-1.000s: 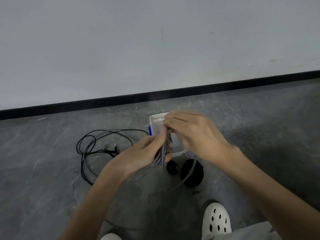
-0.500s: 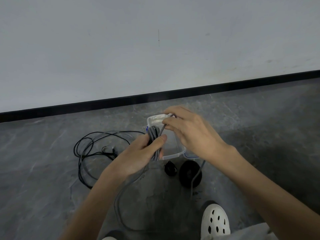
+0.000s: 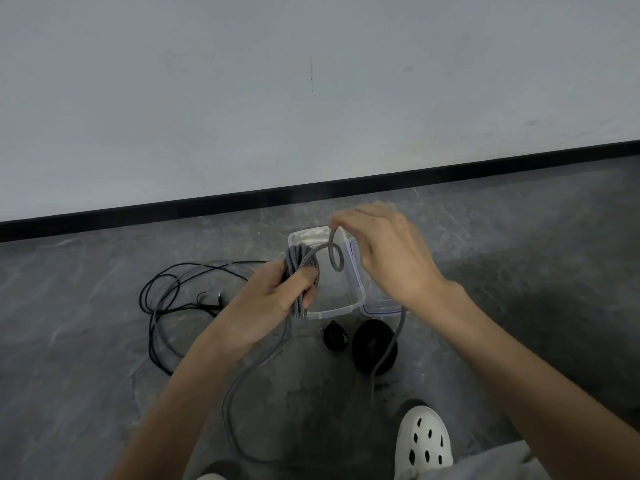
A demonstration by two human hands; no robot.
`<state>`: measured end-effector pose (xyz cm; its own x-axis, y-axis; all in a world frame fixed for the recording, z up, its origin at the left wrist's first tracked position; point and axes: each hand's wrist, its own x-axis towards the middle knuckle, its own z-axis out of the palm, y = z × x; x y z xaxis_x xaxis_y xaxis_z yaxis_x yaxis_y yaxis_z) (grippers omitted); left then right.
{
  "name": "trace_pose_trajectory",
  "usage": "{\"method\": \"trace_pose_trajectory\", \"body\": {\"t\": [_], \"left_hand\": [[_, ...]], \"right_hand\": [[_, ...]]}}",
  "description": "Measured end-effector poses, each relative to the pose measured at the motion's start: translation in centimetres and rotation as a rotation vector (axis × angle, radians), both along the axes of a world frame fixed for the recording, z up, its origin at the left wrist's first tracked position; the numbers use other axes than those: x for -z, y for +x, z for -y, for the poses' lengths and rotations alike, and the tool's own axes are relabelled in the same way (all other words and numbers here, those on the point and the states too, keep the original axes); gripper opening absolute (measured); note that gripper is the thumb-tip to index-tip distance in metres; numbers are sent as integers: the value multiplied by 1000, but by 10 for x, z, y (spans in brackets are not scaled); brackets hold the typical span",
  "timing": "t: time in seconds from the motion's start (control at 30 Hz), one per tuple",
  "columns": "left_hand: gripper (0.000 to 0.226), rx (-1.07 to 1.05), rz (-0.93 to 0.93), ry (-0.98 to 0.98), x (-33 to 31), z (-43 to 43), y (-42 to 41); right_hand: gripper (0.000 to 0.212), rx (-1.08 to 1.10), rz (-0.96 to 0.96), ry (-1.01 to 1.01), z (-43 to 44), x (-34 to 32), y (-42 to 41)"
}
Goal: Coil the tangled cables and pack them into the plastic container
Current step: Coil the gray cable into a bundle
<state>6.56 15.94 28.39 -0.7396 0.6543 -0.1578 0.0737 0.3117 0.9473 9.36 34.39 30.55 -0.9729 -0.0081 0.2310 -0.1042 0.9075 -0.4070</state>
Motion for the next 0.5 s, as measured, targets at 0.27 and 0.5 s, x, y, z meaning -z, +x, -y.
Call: {"method": "trace_pose_trajectory", "body": {"t": [0.27,0.5], "left_hand": [[47,-11,-20,99,-3,1,-1],[48,-96,17,121,-6,3,-3]], "right_hand": [[35,35,78,273,-6,11,-1],[86,-10,214,507,5,15,-2]]}}
